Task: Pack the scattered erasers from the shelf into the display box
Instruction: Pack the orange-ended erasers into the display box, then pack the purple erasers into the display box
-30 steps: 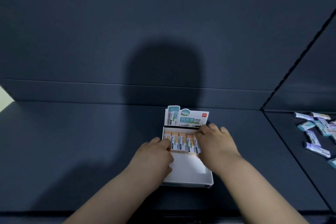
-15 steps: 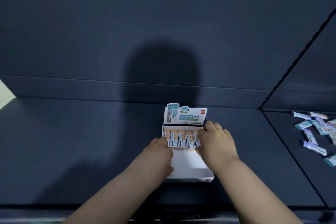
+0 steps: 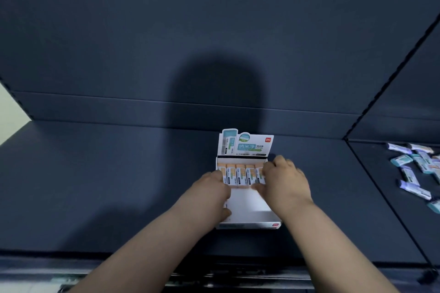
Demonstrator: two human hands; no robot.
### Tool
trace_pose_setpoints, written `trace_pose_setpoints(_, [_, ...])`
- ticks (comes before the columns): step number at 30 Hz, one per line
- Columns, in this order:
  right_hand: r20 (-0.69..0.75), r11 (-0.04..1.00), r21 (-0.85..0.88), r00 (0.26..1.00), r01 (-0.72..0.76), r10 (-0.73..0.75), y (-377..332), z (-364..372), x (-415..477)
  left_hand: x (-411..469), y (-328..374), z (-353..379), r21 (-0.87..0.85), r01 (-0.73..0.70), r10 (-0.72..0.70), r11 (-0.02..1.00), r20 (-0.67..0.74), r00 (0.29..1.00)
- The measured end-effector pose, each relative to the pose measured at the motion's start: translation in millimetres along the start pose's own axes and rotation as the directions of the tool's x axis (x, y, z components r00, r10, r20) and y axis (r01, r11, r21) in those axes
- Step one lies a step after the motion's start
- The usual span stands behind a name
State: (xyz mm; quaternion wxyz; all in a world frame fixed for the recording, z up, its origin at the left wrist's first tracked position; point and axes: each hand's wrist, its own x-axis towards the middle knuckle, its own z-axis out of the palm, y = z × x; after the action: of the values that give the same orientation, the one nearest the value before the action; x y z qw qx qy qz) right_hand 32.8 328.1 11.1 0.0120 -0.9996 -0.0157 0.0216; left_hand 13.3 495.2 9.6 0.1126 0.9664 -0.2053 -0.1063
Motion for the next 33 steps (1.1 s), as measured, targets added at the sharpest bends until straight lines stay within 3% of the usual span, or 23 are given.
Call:
trace_pose_setpoints(11, [-0.054, 0.997, 0.070, 0.998, -0.015, 0.019, 2, -2, -14, -2, -2, -6, 0.040, -0.028, 0.028, 0.999, -0.002, 1.000])
trace_pose_setpoints(18, [-0.123, 0.968, 0.244, 0.988, -0.058, 0.090, 3, -14, -36, -4, 12, -19, 0.227, -0.134, 0.176, 0.965, -0.177, 0.968])
trace_pose_setpoints(24, [-0.107, 0.962, 0.261, 0.988, -0.077, 0.108, 14, -16, -52, 1, 45, -4, 0.186, -0.313, 0.347, 0.931, -0.189, 0.919])
trace_pose_setpoints(27, [-0.119, 0.959, 0.273, 0.987, -0.074, 0.110, 32, -16, -58, 4, 64, 2, 0.133, -0.303, 0.324, 0.944, -0.192, 0.926])
trace_pose_setpoints(33, [-0.127, 0.960, 0.278, 0.989, -0.040, 0.078, 81, -14, -69, 16, 107, 9, 0.190, -0.222, 0.258, 0.957, -0.194, 0.947])
